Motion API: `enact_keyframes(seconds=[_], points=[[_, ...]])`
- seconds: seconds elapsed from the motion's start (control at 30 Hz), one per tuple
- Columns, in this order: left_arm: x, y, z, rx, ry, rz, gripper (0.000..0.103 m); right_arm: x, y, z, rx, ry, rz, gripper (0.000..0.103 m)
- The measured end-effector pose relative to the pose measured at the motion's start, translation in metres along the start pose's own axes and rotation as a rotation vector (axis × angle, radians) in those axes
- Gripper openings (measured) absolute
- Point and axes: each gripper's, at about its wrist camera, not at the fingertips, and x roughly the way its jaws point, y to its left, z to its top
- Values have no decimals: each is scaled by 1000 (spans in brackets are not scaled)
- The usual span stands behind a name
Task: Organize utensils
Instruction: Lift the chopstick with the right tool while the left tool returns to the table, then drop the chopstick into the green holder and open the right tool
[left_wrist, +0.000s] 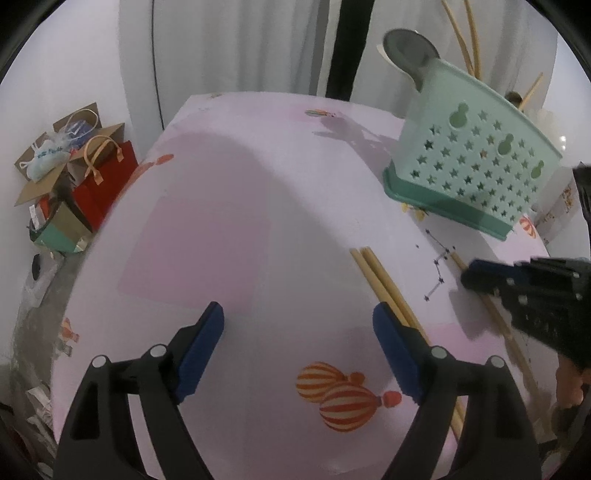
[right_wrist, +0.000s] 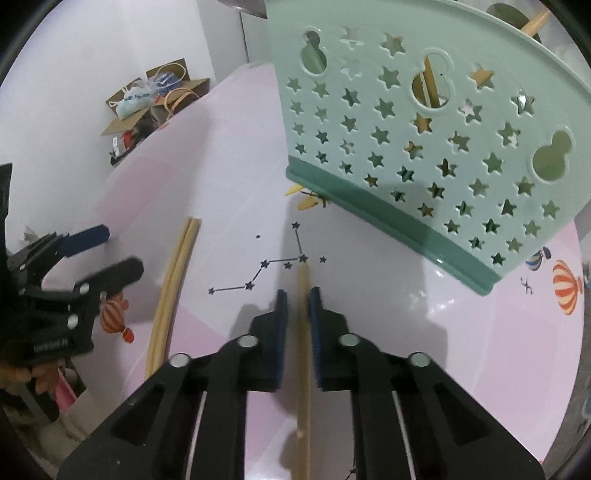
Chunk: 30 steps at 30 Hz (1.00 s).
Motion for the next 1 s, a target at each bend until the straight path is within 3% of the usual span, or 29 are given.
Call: enact_keyframes(seconds=[0.33, 0.57, 0.7, 1.0], points=[[-2, -23, -10, 114, -7, 20, 87, -16, -13, 0, 51, -38, 11, 4], [-8, -19, -7, 79, -19, -30, 87, -83, -31, 9, 105, -217, 0, 4], [-9, -19, -4, 79, -19, -32, 87, -130, -39, 18, 131, -354, -18, 4], [-6, -21, -6, 91, -2, -10, 87, -184, -50, 19, 160, -534, -47, 4]])
